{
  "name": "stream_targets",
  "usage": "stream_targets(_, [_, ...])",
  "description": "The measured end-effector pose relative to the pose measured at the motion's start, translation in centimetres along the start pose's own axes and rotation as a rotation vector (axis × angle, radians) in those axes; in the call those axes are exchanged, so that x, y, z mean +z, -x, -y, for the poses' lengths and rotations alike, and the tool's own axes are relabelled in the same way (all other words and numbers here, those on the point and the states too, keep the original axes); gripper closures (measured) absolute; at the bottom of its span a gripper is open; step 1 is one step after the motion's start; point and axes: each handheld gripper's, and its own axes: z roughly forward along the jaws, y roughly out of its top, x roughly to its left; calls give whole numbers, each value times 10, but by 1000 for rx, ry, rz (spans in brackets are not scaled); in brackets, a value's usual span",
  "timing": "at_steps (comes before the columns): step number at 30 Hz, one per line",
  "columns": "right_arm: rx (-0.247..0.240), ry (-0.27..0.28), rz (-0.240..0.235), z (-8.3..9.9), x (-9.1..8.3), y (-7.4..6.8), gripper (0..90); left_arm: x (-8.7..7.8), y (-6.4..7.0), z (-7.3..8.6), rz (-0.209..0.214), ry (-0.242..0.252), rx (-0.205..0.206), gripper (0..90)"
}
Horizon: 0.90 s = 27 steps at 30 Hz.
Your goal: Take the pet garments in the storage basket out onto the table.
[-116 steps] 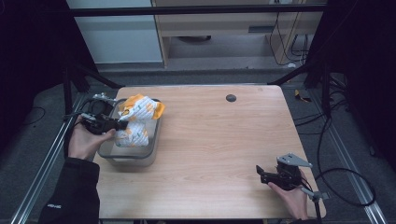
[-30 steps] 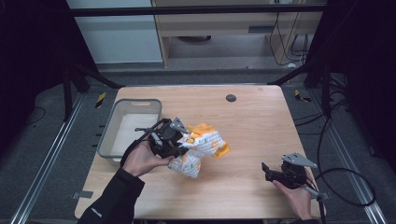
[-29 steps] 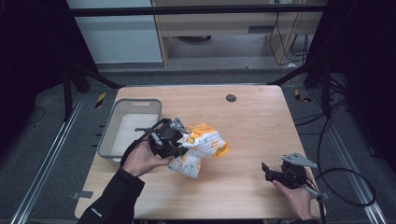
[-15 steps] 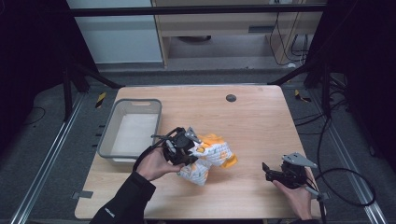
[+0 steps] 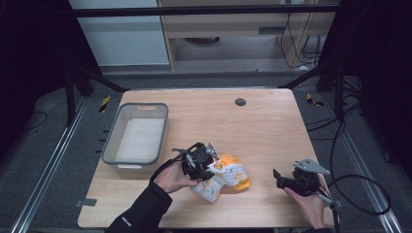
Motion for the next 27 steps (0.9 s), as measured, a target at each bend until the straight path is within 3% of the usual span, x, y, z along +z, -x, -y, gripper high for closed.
stream_targets(8, [2,-2,-1,0,0,0,115,13,0,4,12,4,-9,734])
stream_targets(16, [-1,-4,-2,0,0,0,113,21,1,6,14,19,-2,609])
stream_targets(22, [-3,-4,-3,0,1,0,113,21,2,8,1,29,-1,501])
stream_targets(27, [-3,-6,-5,0,1,0,111,13,3,9,-8,77,-9,426])
